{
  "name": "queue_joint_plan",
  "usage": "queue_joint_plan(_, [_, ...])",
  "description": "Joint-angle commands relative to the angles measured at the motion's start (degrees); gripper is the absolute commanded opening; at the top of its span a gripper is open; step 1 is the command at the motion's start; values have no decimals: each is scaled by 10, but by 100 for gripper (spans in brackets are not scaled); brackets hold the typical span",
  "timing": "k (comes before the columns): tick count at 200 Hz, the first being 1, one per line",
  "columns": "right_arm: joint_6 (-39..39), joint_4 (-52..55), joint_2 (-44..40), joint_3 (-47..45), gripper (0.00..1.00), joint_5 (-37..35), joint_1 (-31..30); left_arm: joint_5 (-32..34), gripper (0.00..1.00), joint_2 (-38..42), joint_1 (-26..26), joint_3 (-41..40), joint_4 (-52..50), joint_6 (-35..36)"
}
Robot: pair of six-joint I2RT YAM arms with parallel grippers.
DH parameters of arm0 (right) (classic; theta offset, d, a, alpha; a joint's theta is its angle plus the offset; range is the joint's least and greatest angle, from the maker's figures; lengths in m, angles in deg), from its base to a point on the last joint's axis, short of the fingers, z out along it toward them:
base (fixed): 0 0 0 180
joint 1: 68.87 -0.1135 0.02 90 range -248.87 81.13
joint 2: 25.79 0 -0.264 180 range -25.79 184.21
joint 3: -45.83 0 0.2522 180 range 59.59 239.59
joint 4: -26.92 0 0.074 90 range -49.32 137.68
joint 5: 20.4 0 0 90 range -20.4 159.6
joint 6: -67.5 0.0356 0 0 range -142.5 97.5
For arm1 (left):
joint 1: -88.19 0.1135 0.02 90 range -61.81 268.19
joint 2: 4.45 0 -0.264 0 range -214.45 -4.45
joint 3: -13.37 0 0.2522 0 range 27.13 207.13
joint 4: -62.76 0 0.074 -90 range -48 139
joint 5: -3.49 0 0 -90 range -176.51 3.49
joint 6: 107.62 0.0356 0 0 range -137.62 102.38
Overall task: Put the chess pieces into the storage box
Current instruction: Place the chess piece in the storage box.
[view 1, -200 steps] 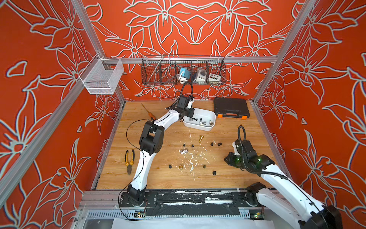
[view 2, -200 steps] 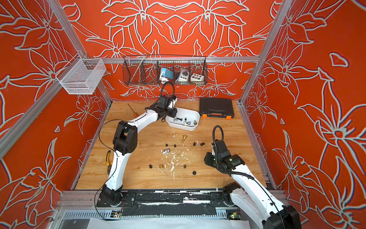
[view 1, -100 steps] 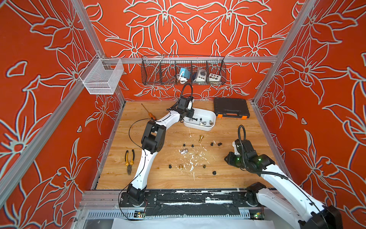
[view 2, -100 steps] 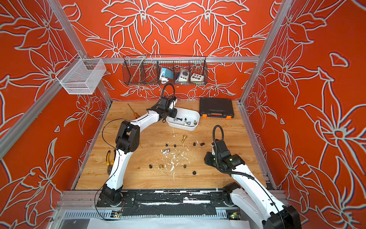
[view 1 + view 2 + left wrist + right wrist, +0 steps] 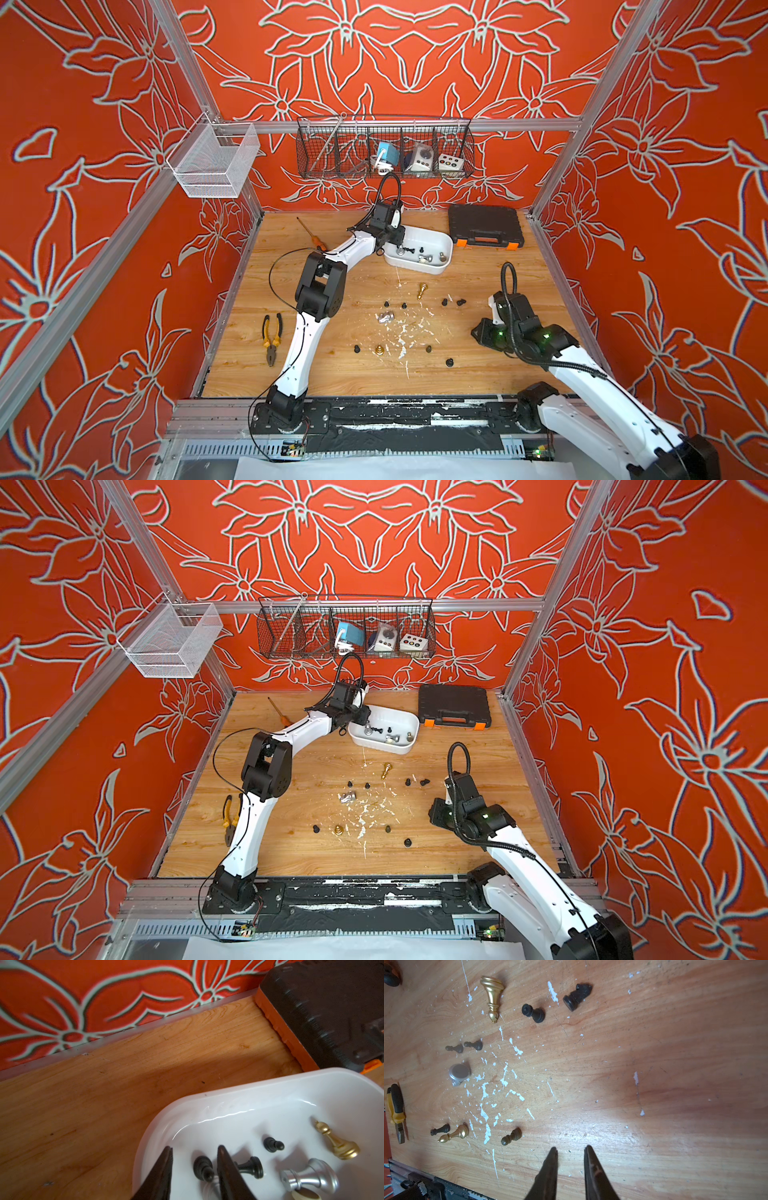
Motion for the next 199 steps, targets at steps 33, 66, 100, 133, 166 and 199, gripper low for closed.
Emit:
queue_joint_plan(33, [8,17,-12,-2,25,-13,3,1,37,5,2,6,2,3])
queue_joint_plan(66, [6,16,-12,-1,25,-13,2,1,37,15,2,7,3,4])
queue_joint_plan(100, [6,16,-9,2,25,-12,2,1,38,27,1,5,3,3])
queue_joint_plan(133, [4,20,-9,6,25,-13,3,-2,38,42,2,2,3,0])
queue_joint_plan(166, [4,20,-7,7,25,-12,3,-5,38,61,2,-6,5,0])
queue_joint_plan(199, [2,22,-6,10,25,-11,3,-9,38,81,2,-15,6,-1])
